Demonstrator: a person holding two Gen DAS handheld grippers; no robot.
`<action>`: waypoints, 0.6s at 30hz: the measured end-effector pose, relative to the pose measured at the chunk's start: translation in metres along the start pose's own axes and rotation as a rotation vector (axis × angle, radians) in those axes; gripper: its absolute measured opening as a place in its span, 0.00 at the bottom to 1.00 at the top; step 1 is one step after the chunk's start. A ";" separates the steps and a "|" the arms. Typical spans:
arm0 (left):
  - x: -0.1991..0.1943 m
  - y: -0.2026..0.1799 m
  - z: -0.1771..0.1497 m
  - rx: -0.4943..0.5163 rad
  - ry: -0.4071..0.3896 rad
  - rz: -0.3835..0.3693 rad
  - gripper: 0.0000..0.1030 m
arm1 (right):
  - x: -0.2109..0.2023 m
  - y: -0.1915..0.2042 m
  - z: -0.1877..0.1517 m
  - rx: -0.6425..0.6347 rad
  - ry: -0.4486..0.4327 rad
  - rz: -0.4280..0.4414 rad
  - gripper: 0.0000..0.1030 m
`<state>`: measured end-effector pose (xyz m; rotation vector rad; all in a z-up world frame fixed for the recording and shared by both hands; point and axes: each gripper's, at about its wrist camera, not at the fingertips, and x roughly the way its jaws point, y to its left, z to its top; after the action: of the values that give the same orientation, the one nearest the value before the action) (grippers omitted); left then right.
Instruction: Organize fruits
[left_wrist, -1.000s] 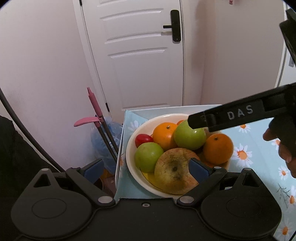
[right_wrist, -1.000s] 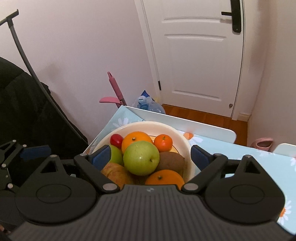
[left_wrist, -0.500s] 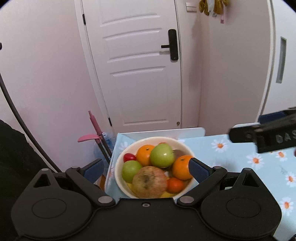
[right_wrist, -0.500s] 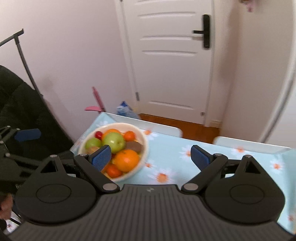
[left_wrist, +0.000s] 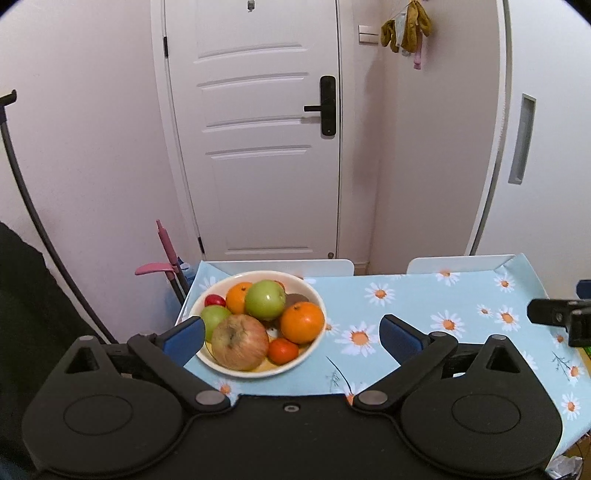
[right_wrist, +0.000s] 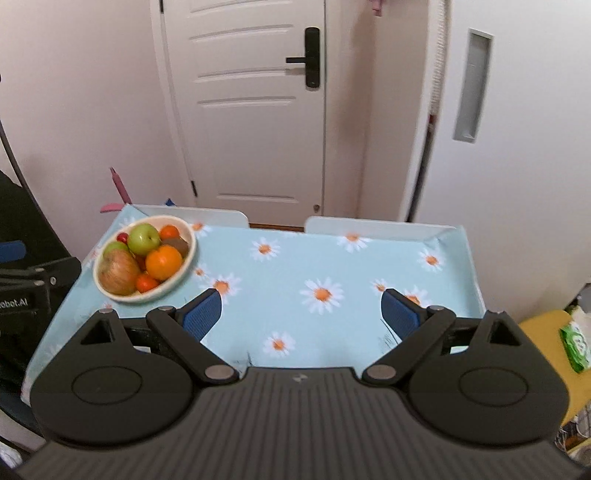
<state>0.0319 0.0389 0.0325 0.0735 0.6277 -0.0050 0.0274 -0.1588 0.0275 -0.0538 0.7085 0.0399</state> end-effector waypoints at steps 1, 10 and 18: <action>-0.002 -0.003 -0.003 0.005 -0.001 0.002 1.00 | -0.002 -0.002 -0.004 0.004 0.001 -0.009 1.00; -0.015 -0.020 -0.014 0.017 -0.025 0.020 1.00 | -0.011 -0.011 -0.018 0.042 -0.003 -0.047 1.00; -0.020 -0.024 -0.017 0.020 -0.030 0.027 1.00 | -0.012 -0.015 -0.020 0.047 0.006 -0.067 1.00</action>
<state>0.0052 0.0162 0.0287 0.1010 0.5965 0.0135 0.0057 -0.1750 0.0207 -0.0325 0.7129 -0.0409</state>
